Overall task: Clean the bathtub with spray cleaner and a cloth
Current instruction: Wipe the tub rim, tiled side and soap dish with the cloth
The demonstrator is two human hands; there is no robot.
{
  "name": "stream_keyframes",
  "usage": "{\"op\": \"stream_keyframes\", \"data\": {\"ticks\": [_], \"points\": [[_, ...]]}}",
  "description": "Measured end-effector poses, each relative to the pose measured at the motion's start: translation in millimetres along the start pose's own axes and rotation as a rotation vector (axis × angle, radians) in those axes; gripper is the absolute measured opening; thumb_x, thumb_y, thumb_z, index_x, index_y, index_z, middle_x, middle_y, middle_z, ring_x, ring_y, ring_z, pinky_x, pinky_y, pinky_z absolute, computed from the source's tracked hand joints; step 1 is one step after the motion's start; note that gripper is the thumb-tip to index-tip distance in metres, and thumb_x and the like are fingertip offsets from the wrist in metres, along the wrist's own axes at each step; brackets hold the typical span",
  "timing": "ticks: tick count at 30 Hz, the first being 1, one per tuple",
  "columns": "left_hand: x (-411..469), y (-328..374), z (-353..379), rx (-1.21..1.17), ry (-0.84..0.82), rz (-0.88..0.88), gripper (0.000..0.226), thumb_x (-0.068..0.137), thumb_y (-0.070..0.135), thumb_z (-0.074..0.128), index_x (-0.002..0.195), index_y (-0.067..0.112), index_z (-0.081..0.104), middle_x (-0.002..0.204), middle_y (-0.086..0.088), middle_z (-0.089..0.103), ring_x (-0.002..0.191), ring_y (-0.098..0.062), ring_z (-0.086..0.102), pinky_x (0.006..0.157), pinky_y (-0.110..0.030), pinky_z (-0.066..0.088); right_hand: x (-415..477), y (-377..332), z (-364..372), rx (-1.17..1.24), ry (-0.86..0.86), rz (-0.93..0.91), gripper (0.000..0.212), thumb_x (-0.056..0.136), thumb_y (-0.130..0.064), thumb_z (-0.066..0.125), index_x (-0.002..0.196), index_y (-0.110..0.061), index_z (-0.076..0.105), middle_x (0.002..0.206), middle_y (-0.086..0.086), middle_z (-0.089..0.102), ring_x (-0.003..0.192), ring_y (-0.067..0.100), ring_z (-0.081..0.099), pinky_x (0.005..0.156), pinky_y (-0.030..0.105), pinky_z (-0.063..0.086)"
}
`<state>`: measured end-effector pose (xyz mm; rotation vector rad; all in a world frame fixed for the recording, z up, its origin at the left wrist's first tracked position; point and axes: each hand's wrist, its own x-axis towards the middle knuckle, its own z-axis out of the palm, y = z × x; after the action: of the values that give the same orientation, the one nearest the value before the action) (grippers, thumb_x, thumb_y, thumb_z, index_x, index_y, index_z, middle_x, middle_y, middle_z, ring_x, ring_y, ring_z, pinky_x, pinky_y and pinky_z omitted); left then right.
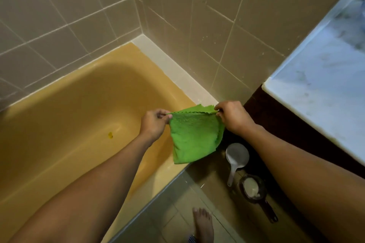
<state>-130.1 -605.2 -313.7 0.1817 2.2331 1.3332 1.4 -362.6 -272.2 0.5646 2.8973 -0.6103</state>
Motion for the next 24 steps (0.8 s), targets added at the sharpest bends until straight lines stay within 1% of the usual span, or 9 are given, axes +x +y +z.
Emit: {"op": "stream_keyframes", "data": {"ticks": [3, 8, 11, 13, 15, 17, 21, 22, 24], "points": [[36.4, -23.4, 14.0, 0.018, 0.014, -0.074, 0.008, 0.093, 0.015, 0.075, 0.087, 0.018, 0.07, 0.081, -0.004, 0.067, 0.072, -0.019, 0.058, 0.07, -0.03, 0.044, 41.3, 8.9, 20.9, 0.004, -0.054, 0.019, 0.028, 0.097, -0.01, 0.065, 0.125, -0.007, 0.069, 0.122, 0.016, 0.068, 0.113, 0.032, 0.064, 0.099, 0.04, 0.051], [68.2, -53.0, 44.6, -0.074, -0.018, -0.195, 0.017, 0.097, 0.014, 0.069, 0.085, 0.021, 0.059, 0.089, -0.004, 0.065, 0.085, -0.02, 0.057, 0.066, -0.031, 0.045, 91.2, 20.0, 50.6, -0.038, -0.165, 0.012, 0.041, 0.094, -0.009, 0.069, 0.134, -0.011, 0.063, 0.128, 0.016, 0.062, 0.119, 0.033, 0.058, 0.102, 0.036, 0.046], [78.1, -57.0, 60.4, -0.123, 0.01, -0.223, 0.015, 0.094, 0.009, 0.073, 0.096, 0.015, 0.059, 0.101, -0.013, 0.068, 0.091, -0.027, 0.065, 0.082, -0.041, 0.057, 98.5, 24.7, 60.8, -0.164, -0.225, -0.087, 0.056, 0.087, -0.027, 0.078, 0.138, -0.016, 0.06, 0.135, 0.009, 0.057, 0.125, 0.032, 0.052, 0.106, 0.041, 0.043], [80.1, -55.6, 63.5, -0.14, 0.027, -0.264, 0.027, 0.092, 0.004, 0.075, 0.109, 0.013, 0.056, 0.101, -0.014, 0.067, 0.09, -0.027, 0.066, 0.081, -0.041, 0.058, 96.7, 27.0, 68.9, -0.191, -0.233, -0.101, 0.058, 0.087, -0.03, 0.078, 0.139, -0.016, 0.056, 0.134, 0.007, 0.053, 0.126, 0.031, 0.048, 0.105, 0.043, 0.043], [80.7, -55.8, 64.2, -0.116, 0.01, -0.299, 0.036, 0.089, 0.002, 0.077, 0.114, 0.015, 0.054, 0.093, -0.011, 0.064, 0.086, -0.027, 0.067, 0.077, -0.04, 0.059, 93.8, 29.4, 76.0, -0.191, -0.213, -0.08, 0.049, 0.09, -0.03, 0.075, 0.133, -0.013, 0.059, 0.127, 0.01, 0.053, 0.123, 0.032, 0.048, 0.101, 0.042, 0.045], [82.7, -57.8, 63.5, -0.045, -0.016, -0.305, 0.028, 0.088, 0.007, 0.079, 0.11, 0.012, 0.062, 0.093, -0.009, 0.069, 0.091, -0.03, 0.071, 0.084, -0.046, 0.061, 90.8, 30.4, 78.3, -0.186, -0.169, -0.052, 0.036, 0.093, -0.031, 0.072, 0.123, -0.012, 0.067, 0.121, 0.01, 0.056, 0.118, 0.031, 0.05, 0.096, 0.039, 0.044], [84.6, -36.4, 56.6, 0.047, -0.016, -0.137, 0.011, 0.089, 0.018, 0.079, 0.096, 0.01, 0.074, 0.095, -0.009, 0.076, 0.091, -0.03, 0.072, 0.086, -0.045, 0.059, 83.0, 25.3, 70.7, 0.002, -0.04, 0.051, 0.02, 0.096, -0.028, 0.068, 0.108, -0.012, 0.069, 0.112, 0.01, 0.061, 0.11, 0.031, 0.054, 0.094, 0.04, 0.044], [85.7, -26.6, 53.8, 0.017, -0.015, -0.089, 0.006, 0.091, 0.017, 0.078, 0.093, 0.014, 0.073, 0.094, -0.008, 0.076, 0.09, -0.031, 0.072, 0.085, -0.045, 0.059, 81.2, 22.7, 66.3, 0.066, -0.009, 0.092, 0.017, 0.097, -0.025, 0.066, 0.107, -0.012, 0.066, 0.11, 0.011, 0.062, 0.107, 0.033, 0.056, 0.09, 0.04, 0.044], [91.0, -10.0, 48.7, -0.043, -0.006, -0.019, 0.013, 0.093, 0.012, 0.074, 0.086, 0.022, 0.07, 0.09, 0.0, 0.072, 0.086, -0.025, 0.07, 0.083, -0.04, 0.058, 78.5, 18.5, 54.3, 0.19, 0.053, 0.183, 0.014, 0.099, -0.021, 0.06, 0.111, -0.013, 0.059, 0.105, 0.014, 0.063, 0.098, 0.035, 0.057, 0.078, 0.037, 0.043]]}}
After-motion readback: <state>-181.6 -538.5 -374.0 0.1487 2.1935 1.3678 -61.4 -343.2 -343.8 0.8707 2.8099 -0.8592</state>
